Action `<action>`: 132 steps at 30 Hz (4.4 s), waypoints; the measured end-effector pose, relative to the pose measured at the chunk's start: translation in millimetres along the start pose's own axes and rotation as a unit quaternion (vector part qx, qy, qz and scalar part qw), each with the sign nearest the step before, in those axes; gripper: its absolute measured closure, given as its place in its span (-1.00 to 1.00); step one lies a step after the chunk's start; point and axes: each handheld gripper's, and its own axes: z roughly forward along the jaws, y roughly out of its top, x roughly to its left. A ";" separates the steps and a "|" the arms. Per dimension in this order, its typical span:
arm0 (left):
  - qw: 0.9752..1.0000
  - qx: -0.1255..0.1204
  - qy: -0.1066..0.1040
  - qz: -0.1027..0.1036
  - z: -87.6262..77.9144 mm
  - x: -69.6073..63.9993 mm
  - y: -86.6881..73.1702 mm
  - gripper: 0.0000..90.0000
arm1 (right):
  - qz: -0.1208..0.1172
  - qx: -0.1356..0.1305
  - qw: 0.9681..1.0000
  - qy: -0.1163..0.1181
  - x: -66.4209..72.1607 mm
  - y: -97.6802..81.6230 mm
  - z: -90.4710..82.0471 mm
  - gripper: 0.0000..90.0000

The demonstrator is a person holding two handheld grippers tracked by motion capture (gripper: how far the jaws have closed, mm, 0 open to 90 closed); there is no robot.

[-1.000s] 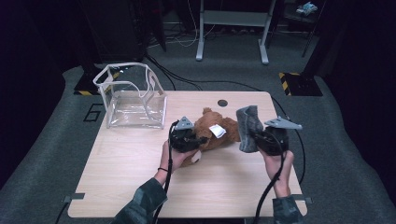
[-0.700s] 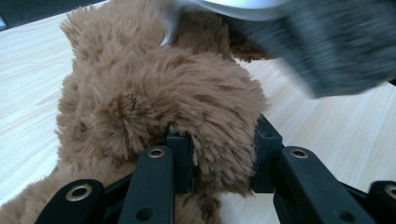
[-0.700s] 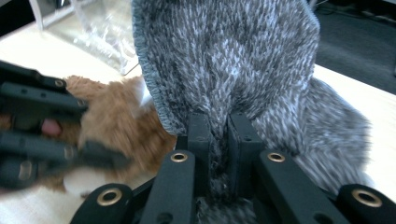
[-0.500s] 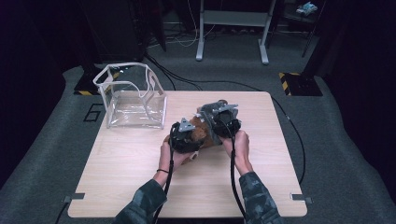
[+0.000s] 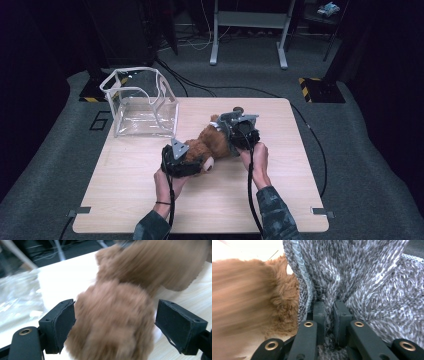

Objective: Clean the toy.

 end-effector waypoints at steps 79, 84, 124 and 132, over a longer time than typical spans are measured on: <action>0.997 0.006 0.035 0.075 73.4 -6.1 -12.7 0.19 | -0.012 -0.004 1.000 -0.003 12.2 11.5 0.8 0.83; 0.998 -0.013 -0.024 0.061 66.0 11.0 -13.2 0.30 | -0.026 -0.018 0.999 -0.011 18.8 20.9 -10.8 0.83; 0.986 -0.022 -0.147 0.074 44.7 13.0 -20.6 0.35 | 0.054 0.046 0.995 -0.069 -60.1 -21.3 -12.4 0.85; 0.987 -0.015 -0.146 0.064 47.1 12.4 -17.3 0.32 | 0.047 0.025 0.993 -0.102 -66.1 -25.1 -43.9 0.85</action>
